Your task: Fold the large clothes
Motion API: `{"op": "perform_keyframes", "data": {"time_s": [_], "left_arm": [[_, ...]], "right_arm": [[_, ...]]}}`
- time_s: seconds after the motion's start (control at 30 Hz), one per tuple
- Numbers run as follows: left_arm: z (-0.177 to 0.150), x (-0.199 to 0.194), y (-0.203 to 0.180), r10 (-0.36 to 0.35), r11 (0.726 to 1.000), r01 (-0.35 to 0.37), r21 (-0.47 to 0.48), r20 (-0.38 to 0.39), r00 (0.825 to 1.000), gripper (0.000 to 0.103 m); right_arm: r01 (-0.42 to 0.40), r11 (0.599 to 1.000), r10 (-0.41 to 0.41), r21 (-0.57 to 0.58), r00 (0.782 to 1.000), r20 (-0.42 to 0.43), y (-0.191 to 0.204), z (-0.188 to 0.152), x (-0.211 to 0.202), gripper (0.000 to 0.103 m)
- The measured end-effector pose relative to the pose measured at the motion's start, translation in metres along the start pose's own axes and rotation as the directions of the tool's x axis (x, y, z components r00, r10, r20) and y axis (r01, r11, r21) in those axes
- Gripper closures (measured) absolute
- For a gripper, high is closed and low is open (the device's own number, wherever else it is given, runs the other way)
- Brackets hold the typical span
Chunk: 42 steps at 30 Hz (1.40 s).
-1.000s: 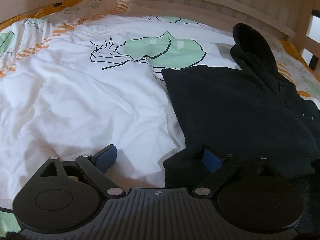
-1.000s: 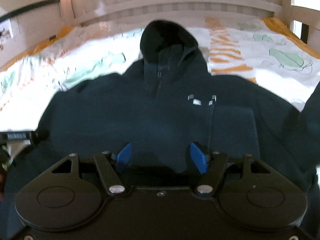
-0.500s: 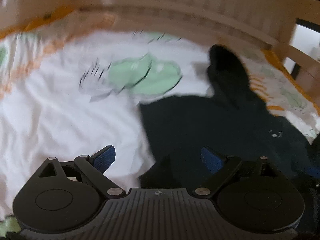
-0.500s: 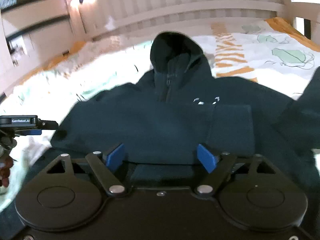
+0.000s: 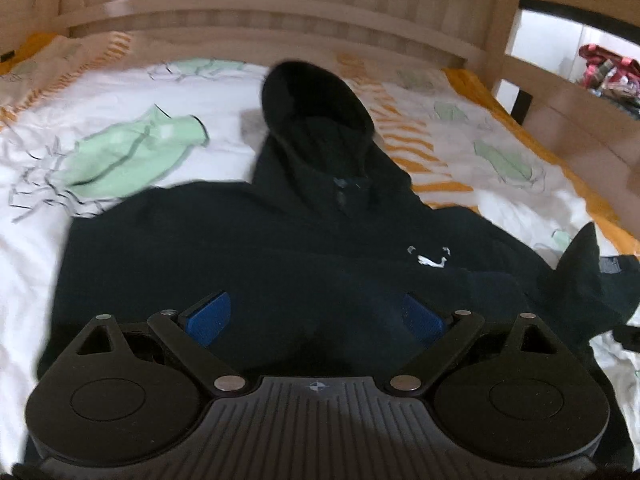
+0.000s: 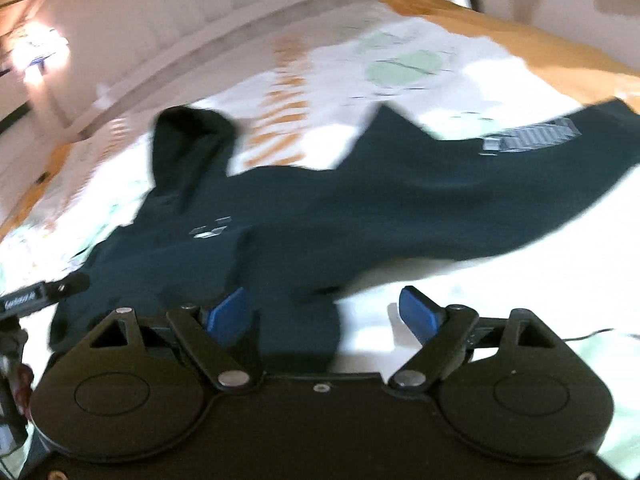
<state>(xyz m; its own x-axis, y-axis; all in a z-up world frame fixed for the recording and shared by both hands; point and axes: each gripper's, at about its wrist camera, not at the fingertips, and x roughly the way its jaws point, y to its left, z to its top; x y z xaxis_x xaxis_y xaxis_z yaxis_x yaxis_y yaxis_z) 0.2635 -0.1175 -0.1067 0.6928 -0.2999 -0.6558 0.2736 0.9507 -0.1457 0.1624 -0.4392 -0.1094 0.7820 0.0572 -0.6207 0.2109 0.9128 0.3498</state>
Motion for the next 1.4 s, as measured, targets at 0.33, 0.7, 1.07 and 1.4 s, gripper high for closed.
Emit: {"op": "perform_keyframes", "data": {"time_s": [0.33,0.7,1.07,1.4], "left_arm": [[-0.029,0.048,-0.036,0.068,0.978,-0.062,0.200,-0.025,0.997,0.000],[-0.035,0.048,-0.035,0.065,0.979,-0.066,0.195,0.009,0.998,0.000],[-0.017,0.038,-0.041,0.006,0.989,0.000,0.148,-0.040,0.999,0.001],[-0.005,0.069,-0.107,-0.119,0.975,0.140,0.174,-0.128,0.985,0.000]], "right_arm": [[0.131,0.965,-0.140,0.228,0.990,0.023,-0.101,0.036,0.006,0.015],[0.173,0.919,-0.225,0.354,0.968,0.113,-0.169,0.068,0.033,0.015],[0.191,0.939,-0.256,0.285,0.943,0.213,-0.157,0.099,-0.001,0.087],[0.094,0.995,-0.103,0.042,0.919,0.381,-0.075,0.158,-0.073,0.087]]}}
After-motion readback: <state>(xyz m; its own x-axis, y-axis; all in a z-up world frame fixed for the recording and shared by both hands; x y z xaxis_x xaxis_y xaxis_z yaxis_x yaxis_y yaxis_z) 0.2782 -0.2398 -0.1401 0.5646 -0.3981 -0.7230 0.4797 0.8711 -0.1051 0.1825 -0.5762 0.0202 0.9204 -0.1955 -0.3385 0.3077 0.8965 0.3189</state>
